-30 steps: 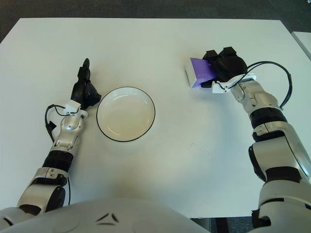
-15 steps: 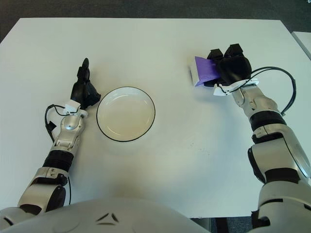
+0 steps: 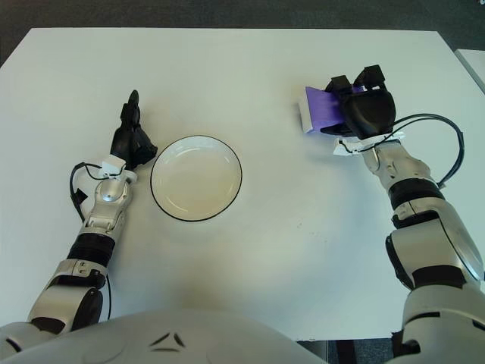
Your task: Put the tissue paper into the plate.
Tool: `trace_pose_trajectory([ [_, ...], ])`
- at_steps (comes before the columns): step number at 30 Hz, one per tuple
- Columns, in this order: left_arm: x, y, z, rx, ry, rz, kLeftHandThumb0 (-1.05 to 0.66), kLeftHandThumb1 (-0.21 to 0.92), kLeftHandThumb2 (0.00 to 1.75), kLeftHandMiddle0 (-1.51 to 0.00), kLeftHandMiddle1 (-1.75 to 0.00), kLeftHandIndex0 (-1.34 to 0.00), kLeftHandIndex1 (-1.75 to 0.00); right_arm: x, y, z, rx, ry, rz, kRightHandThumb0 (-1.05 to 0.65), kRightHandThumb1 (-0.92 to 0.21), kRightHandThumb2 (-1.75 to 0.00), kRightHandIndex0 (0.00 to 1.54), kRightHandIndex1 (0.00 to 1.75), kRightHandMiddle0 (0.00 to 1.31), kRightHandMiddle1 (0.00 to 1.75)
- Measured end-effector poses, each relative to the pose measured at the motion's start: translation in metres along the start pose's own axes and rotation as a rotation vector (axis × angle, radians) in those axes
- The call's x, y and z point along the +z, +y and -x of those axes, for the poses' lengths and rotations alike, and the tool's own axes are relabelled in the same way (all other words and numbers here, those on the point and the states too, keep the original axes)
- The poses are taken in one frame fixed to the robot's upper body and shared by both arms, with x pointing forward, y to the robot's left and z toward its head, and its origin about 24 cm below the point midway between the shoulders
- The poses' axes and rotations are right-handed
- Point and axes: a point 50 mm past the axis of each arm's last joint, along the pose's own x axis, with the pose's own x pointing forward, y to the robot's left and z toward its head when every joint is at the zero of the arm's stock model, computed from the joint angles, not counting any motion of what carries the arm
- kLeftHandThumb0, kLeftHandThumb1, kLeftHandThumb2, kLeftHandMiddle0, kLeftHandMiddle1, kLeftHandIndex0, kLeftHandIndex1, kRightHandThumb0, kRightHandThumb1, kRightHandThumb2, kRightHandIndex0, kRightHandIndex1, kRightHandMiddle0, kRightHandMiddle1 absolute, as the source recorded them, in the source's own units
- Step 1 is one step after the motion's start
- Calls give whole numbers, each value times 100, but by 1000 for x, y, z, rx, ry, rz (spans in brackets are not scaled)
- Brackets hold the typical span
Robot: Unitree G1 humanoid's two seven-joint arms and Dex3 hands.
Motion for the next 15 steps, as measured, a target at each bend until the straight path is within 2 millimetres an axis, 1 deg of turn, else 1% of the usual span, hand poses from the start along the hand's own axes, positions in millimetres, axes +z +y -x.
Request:
trace_pose_trajectory([
  [7, -1, 0, 0, 0, 5, -1, -89, 92, 120, 0, 0, 0, -15, 10, -13, -11, -98, -35, -45, -40, -61, -96, 133, 175, 109, 175],
  [15, -1, 1, -1, 3, 4, 5, -87, 92, 120, 0, 0, 0, -15, 13, -42, -33, -206, -18, -133, -41, -61, -96, 132, 175, 109, 175],
])
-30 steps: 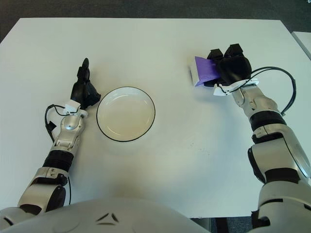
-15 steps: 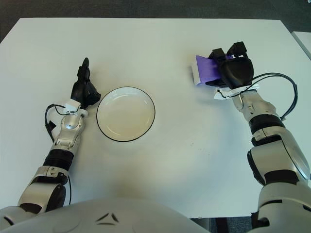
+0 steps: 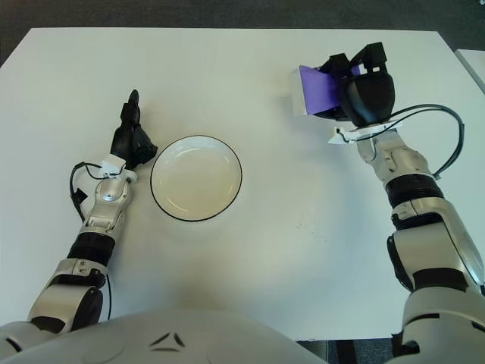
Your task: Put the tissue paper into the plate.
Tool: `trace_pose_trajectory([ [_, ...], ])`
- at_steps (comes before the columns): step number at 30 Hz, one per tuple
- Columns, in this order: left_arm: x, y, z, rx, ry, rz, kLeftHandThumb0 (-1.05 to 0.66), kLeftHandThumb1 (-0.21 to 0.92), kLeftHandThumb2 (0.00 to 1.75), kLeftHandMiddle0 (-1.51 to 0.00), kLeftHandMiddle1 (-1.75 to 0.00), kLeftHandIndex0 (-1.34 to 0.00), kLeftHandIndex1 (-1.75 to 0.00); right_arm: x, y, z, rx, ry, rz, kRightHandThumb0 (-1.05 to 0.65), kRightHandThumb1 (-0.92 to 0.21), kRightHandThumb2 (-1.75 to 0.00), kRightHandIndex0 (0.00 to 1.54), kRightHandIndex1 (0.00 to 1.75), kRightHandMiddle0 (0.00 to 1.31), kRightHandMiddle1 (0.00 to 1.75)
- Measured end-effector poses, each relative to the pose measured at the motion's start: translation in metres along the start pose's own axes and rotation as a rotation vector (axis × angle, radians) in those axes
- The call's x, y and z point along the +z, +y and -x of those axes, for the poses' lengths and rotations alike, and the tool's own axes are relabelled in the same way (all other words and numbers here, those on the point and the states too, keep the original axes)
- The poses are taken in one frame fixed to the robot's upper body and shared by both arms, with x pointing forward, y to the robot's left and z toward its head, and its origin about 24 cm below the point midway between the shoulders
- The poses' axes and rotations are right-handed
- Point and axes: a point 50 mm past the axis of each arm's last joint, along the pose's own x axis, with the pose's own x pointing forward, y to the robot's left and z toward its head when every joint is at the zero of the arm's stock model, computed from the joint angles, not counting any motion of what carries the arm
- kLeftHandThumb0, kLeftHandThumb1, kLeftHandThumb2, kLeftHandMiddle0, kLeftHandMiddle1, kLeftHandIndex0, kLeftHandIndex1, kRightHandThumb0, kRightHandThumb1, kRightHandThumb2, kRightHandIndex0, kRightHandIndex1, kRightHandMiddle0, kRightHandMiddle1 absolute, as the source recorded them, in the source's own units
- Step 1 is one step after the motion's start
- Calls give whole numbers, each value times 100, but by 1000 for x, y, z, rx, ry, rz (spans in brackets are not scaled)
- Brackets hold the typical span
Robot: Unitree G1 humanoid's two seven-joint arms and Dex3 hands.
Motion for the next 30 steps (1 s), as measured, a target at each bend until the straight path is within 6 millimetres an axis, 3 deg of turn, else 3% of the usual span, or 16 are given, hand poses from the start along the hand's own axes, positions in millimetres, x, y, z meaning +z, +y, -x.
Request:
trace_pose_trajectory([
  [8, -1, 1, 0, 2, 3, 4, -88, 92, 120, 0, 0, 0, -16, 14, -35, -27, -129, -12, -125, -39, -60, -97, 132, 175, 105, 175],
  [14, -1, 1, 0, 1, 7, 4, -88, 92, 120, 0, 0, 0, -15, 35, -49, -36, -199, -56, -256, -37, -59, -99, 130, 175, 103, 175],
  [25, -1, 1, -1, -6, 8, 3, -88, 92, 120, 0, 0, 0, -14, 103, -45, -22, -206, -117, -587, -29, -53, -108, 128, 175, 102, 175],
  [30, -1, 1, -1, -8, 9, 2, -88, 92, 120, 0, 0, 0, -14, 122, -43, -17, -179, -157, -694, -26, -46, -118, 128, 175, 105, 175],
])
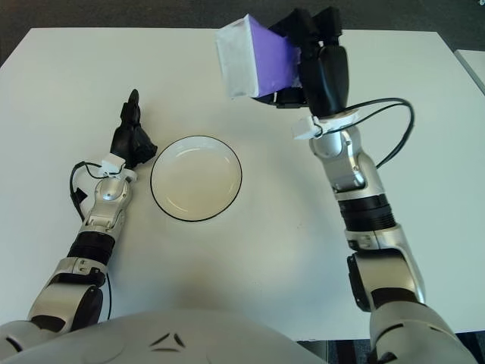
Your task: Put the tissue paper into the plate.
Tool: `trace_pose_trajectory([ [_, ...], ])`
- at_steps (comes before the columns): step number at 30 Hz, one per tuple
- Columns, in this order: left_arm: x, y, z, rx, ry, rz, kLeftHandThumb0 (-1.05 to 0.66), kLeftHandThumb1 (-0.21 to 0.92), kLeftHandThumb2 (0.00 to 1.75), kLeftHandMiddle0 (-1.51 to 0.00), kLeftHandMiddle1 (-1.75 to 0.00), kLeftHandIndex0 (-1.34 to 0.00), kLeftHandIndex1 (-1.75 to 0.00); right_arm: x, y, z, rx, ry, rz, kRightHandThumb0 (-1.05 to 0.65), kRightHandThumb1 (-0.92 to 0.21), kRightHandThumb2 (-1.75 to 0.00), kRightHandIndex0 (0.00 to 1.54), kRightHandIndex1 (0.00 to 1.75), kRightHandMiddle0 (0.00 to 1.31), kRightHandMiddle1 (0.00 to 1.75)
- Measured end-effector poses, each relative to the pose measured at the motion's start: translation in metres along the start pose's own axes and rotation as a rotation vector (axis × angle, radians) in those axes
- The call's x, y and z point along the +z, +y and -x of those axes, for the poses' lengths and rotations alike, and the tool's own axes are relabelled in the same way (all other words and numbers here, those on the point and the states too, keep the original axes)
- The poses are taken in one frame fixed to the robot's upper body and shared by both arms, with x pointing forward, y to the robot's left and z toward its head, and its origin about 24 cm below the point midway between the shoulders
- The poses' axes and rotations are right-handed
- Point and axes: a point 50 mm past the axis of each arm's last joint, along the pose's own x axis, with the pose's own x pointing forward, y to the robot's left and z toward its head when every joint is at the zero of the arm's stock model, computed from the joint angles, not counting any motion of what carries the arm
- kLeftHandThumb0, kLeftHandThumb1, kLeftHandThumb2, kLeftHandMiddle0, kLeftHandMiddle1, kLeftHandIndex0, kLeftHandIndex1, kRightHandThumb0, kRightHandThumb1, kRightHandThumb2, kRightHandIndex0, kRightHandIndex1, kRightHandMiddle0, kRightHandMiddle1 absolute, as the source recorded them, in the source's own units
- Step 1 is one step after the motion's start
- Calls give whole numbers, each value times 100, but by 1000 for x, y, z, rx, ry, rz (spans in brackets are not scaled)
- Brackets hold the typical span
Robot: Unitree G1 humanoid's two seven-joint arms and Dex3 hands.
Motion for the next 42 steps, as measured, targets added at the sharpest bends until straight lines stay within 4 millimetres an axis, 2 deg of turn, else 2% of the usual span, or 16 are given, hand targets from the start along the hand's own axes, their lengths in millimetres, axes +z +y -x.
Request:
trace_pose_trajectory([
  [7, 0, 0, 0, -2, -2, -2, -89, 92, 120, 0, 0, 0, -15, 23, 15, 9, 114, -63, -150, -25, -39, -129, 129, 175, 108, 175],
  [15, 0, 0, 0, -7, -1, -9, -90, 92, 121, -1, -1, 0, -14, 52, 27, 21, 324, -133, -258, -27, -41, -127, 123, 175, 105, 175],
  [17, 0, -1, 0, -8, 1, -12, -90, 92, 121, -1, -1, 0, -13, 54, 28, 23, 363, -137, -266, -28, -43, -124, 120, 175, 102, 175],
  [18, 0, -1, 0, -8, 1, -13, -91, 92, 121, -1, -1, 0, -13, 54, 29, 24, 380, -139, -265, -35, -40, -126, 116, 175, 86, 175],
  [19, 0, -1, 0, -8, 1, -15, -91, 92, 121, -2, -1, 0, -13, 53, 29, 24, 396, -141, -261, -39, -38, -127, 113, 175, 77, 175],
  [22, 0, -1, 0, -8, 2, -16, -92, 92, 121, -2, -1, 0, -13, 53, 29, 25, 430, -147, -248, -43, -38, -125, 109, 175, 63, 175],
  [25, -1, -1, -1, -3, 4, -14, -93, 92, 122, -1, 0, 0, -11, 53, 29, 26, 446, -161, -231, -44, -40, -121, 106, 175, 57, 175],
  [33, -2, 0, -4, 10, 13, 7, -95, 92, 120, 0, 0, 0, -5, 57, 29, 26, 445, -198, -207, -43, -46, -114, 106, 175, 50, 175],
  [42, -5, 3, -14, 20, 8, 23, -95, 92, 119, 0, 0, 0, -2, 66, 31, 29, 450, -247, -138, -45, -40, -122, 116, 175, 55, 175],
])
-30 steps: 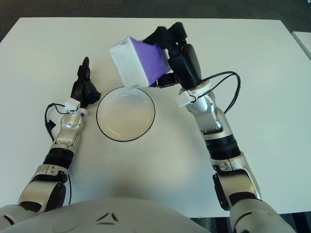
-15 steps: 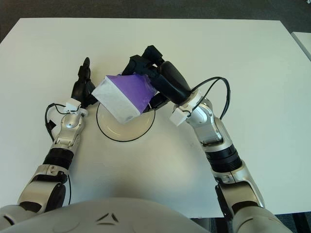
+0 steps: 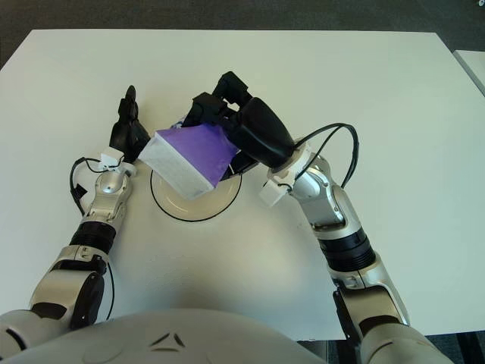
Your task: Put the tissue paper into the plate.
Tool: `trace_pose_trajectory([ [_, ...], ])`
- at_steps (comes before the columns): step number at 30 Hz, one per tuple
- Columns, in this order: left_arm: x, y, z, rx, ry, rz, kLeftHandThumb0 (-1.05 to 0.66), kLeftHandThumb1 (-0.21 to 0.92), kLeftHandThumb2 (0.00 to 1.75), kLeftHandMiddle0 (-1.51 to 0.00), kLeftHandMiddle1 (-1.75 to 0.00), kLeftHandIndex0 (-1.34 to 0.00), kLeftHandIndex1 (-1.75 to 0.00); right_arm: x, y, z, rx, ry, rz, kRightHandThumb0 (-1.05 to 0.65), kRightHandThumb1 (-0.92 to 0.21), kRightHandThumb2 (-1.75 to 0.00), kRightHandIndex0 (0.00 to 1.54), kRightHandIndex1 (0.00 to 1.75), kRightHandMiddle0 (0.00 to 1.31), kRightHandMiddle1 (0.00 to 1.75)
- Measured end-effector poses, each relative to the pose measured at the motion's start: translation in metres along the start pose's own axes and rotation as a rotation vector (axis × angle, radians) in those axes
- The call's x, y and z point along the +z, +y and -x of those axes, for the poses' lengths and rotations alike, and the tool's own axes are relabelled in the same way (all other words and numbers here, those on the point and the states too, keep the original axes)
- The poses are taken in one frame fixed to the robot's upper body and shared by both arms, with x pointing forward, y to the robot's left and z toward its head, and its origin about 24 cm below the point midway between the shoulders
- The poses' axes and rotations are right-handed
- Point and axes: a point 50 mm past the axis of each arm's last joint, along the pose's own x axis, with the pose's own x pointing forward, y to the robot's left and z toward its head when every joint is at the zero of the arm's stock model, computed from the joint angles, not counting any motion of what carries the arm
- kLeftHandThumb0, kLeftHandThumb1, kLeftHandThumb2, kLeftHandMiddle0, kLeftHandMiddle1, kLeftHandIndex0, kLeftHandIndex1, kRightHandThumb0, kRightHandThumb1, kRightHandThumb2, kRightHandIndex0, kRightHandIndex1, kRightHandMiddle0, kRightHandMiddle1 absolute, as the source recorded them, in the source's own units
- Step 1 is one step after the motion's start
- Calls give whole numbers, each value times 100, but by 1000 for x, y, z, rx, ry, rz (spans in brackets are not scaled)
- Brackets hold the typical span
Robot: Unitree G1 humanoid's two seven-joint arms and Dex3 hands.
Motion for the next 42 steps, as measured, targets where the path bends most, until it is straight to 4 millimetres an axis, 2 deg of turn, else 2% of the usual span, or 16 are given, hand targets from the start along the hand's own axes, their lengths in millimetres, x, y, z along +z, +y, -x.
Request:
trace_pose_trajectory([
  [19, 2, 2, -8, -9, -71, -1, -95, 92, 119, 0, 0, 0, -4, 1, 5, -1, -27, 7, 25, -47, -34, -129, 121, 175, 59, 175],
  [30, 2, 4, -11, -11, -75, -11, -94, 92, 118, 0, 0, 0, -8, -6, 9, -4, 27, -17, -44, -46, -38, -124, 117, 175, 56, 175],
  [31, 2, 4, -11, -11, -75, -12, -94, 92, 118, 0, 0, 0, -8, -6, 10, -4, 27, -23, -59, -45, -42, -118, 107, 175, 53, 175],
  [35, 2, 6, -12, -12, -75, -21, -94, 92, 117, 0, 0, 0, -8, -8, 11, -7, 21, -42, -95, -42, -51, -107, 88, 175, 46, 175],
  [38, 2, 7, -12, -16, -77, -31, -94, 92, 117, 0, 0, 0, -7, -9, 12, -8, 19, -54, -112, -41, -62, -93, 71, 175, 39, 175],
  [39, 3, 7, -12, -18, -78, -35, -94, 92, 117, 0, 0, 0, -6, -9, 12, -9, 24, -56, -113, -55, -73, -87, 52, 174, 29, 175],
  [40, 3, 7, -12, -18, -79, -39, -93, 92, 117, 0, 0, 0, -5, -10, 12, -9, 35, -57, -111, -64, -80, -83, 40, 173, 22, 175],
  [41, 3, 7, -12, -18, -80, -42, -93, 92, 117, 0, 0, 0, -4, -10, 12, -10, 52, -59, -108, -73, -84, -82, 28, 154, 14, 157],
  [42, 3, 7, -13, -18, -81, -44, -93, 92, 117, 0, 0, 0, -4, -10, 13, -10, 67, -61, -104, -77, -86, -81, 24, 147, 11, 151],
])
